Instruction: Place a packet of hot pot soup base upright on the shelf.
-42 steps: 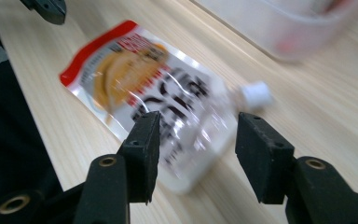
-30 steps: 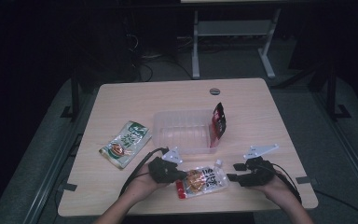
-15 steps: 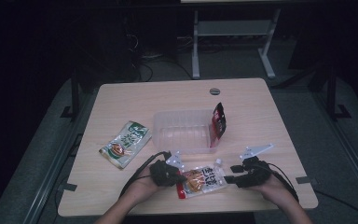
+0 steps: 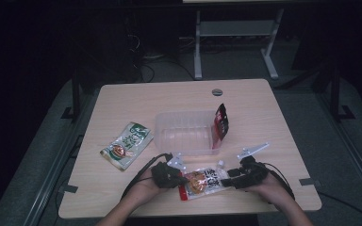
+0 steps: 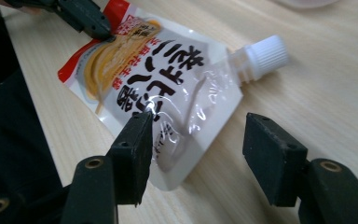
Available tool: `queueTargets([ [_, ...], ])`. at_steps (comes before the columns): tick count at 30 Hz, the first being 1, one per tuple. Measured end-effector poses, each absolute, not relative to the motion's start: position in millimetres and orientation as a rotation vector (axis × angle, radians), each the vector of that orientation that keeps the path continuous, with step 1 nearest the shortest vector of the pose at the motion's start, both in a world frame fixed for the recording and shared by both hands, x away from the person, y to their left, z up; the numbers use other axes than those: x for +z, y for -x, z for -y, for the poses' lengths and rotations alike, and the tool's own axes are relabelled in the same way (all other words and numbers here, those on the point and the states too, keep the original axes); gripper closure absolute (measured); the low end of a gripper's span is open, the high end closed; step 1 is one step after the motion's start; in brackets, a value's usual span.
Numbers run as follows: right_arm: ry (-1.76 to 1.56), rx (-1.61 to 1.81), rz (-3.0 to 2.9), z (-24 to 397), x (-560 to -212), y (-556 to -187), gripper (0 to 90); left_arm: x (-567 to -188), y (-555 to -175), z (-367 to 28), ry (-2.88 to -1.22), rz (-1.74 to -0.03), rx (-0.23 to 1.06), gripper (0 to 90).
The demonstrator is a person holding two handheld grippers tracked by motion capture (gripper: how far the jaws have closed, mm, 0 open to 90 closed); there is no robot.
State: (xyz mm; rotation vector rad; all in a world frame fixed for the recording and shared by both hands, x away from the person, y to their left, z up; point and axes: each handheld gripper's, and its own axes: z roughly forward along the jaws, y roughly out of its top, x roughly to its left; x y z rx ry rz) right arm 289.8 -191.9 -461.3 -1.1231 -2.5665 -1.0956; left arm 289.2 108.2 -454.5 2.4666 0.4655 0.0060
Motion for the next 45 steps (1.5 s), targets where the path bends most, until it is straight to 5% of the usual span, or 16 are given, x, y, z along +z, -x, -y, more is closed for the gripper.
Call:
queueTargets([
  [25, 1.014, -1.135, 2.373, 171.1, -472.3, -301.9, 47.7, -455.1, -289.1, -109.0, -2.462, -0.457, 0.019, 90.0],
  [32, 1.025, -1.249, 2.268, 179.8, -466.1, -305.1, 66.0, -455.8, -289.6, -110.2, -2.455, -0.450, 0.017, 90.0],
  [45, 0.924, -1.374, 2.236, 167.5, -444.7, -310.7, 72.6, -455.8, -290.0, -112.0, -2.456, -0.437, 0.020, 90.0],
])
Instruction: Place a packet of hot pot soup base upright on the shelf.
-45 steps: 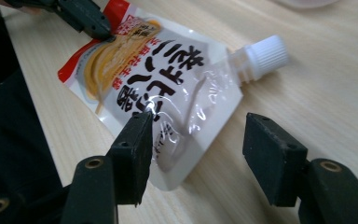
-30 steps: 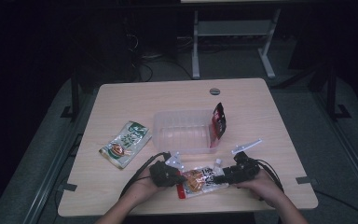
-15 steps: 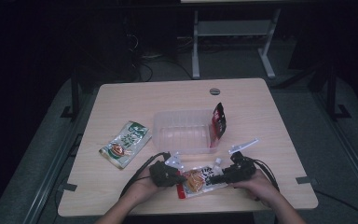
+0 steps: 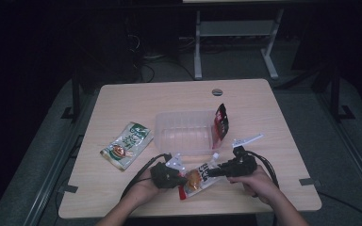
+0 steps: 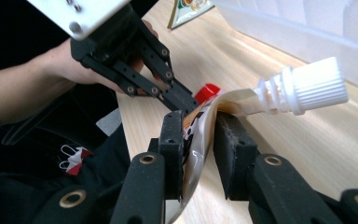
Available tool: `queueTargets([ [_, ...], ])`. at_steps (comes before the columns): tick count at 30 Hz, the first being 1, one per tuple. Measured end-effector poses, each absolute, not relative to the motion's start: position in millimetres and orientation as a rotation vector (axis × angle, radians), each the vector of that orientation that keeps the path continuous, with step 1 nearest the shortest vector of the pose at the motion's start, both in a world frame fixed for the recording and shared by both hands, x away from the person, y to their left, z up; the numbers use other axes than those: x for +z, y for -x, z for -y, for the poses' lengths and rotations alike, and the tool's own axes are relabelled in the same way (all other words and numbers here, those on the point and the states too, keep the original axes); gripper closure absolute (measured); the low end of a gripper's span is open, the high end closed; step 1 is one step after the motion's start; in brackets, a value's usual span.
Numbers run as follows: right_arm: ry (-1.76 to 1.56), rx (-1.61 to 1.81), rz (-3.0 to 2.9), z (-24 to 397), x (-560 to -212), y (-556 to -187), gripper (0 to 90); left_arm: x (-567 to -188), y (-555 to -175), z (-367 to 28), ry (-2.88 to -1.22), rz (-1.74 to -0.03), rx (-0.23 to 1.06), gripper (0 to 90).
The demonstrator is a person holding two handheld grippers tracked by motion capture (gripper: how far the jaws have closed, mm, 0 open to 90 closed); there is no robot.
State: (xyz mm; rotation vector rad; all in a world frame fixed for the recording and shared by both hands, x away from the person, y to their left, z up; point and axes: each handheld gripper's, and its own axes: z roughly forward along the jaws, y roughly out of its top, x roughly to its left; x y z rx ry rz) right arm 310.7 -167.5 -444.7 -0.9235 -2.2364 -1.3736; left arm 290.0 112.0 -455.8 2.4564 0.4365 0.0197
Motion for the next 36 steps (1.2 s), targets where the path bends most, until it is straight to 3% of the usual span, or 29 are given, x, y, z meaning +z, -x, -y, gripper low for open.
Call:
queueTargets([
  [6, 0.949, -1.389, 2.237, 166.1, -439.1, -318.0, 73.2, -456.0, -289.9, -112.3, -2.456, -0.429, 0.024, 90.0],
  [10, 0.972, -1.390, 2.244, 167.9, -439.0, -318.9, 84.1, -456.0, -290.0, -112.4, -2.456, -0.426, 0.024, 90.0],
  [13, 0.952, -1.402, 2.264, 166.7, -438.1, -317.2, 86.9, -456.1, -290.0, -112.6, -2.454, -0.425, 0.022, 90.0],
  [36, 0.706, -1.555, 2.215, 143.3, -420.5, -299.8, 89.9, -456.9, -287.6, -115.1, -2.434, -0.429, 0.011, 89.9],
])
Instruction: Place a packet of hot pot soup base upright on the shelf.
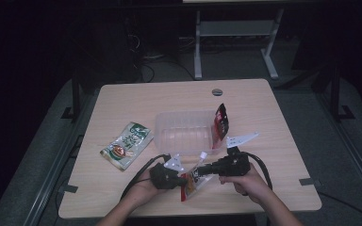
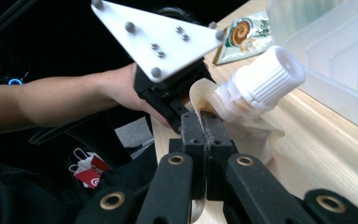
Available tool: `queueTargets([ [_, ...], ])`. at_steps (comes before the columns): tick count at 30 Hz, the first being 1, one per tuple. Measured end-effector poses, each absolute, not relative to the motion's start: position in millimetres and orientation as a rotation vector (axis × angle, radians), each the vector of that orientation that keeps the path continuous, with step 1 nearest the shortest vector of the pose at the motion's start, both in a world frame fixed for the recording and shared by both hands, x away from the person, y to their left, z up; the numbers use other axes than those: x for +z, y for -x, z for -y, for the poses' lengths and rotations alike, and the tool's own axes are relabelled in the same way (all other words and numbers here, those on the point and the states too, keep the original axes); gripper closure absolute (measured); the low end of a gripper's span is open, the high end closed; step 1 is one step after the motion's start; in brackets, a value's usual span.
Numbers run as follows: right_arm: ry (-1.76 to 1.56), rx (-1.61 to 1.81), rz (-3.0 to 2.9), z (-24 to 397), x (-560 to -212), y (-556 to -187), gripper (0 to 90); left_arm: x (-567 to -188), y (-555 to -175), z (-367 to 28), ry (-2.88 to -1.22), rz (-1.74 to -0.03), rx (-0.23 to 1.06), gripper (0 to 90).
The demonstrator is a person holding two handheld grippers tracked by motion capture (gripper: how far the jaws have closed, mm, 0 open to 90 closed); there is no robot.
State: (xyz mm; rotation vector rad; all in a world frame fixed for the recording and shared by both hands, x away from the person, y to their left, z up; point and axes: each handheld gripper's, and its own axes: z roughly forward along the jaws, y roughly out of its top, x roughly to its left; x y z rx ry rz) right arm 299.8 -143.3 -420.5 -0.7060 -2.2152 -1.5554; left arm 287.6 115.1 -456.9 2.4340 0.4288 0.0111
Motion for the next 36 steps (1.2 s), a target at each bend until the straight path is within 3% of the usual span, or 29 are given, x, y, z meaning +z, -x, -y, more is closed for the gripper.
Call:
queueTargets([
  [8, 0.682, -1.601, 2.266, 142.1, -405.1, -294.9, 90.0, -455.6, -285.5, -114.5, -2.459, -0.406, 0.045, 89.5],
  [24, 0.696, -1.747, 2.258, 146.3, -374.7, -304.6, 89.9, -434.7, -282.7, -164.6, -2.385, -0.525, 0.021, 53.8],
  [36, 0.715, -1.741, 2.288, 150.8, -365.9, -308.9, 89.9, -439.9, -266.5, -206.7, -2.395, -0.605, 0.000, 40.8],
])
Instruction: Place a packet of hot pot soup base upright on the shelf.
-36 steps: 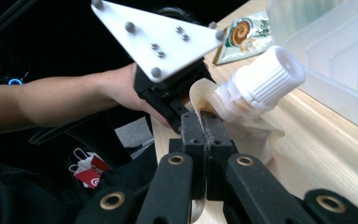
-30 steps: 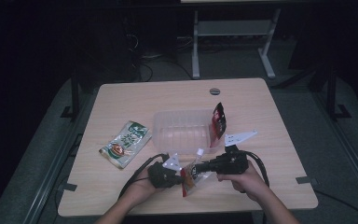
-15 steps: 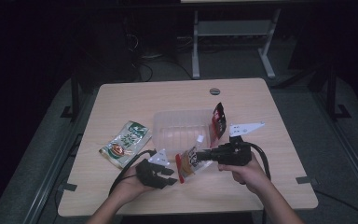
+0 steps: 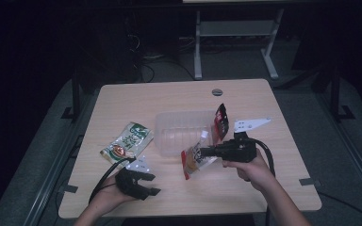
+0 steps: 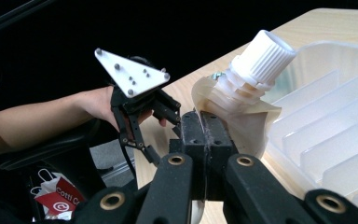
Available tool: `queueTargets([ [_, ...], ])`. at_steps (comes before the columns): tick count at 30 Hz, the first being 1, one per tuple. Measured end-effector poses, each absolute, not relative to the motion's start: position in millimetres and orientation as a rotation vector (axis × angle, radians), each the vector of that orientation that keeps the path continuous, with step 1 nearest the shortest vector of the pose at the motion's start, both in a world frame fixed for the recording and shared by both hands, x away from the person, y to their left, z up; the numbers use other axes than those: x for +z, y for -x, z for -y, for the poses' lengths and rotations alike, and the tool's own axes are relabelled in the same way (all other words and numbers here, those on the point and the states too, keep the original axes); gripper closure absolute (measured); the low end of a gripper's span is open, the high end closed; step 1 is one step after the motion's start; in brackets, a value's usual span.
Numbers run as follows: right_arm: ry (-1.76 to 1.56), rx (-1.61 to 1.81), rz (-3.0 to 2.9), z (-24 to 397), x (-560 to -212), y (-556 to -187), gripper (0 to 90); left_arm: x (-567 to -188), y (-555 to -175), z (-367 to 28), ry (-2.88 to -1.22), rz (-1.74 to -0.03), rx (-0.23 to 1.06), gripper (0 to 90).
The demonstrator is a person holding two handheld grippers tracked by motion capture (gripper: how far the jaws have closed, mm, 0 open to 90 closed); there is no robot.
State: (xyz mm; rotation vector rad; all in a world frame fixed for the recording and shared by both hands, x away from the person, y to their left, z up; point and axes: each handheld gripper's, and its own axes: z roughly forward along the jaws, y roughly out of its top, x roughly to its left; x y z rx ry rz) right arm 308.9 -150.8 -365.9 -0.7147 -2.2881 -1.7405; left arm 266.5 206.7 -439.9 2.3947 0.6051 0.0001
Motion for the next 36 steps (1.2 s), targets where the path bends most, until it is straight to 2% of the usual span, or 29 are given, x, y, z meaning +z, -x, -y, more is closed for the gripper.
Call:
queueTargets([
  [6, 0.737, -1.755, 2.309, 154.0, -357.0, -313.0, 89.9, -439.2, -269.6, -210.0, -2.388, -0.615, -0.001, 35.6],
  [36, 0.910, -1.862, 2.358, 184.0, -316.5, -362.2, 89.9, -440.1, -274.6, -216.5, -2.401, -0.619, 0.007, 34.8],
])
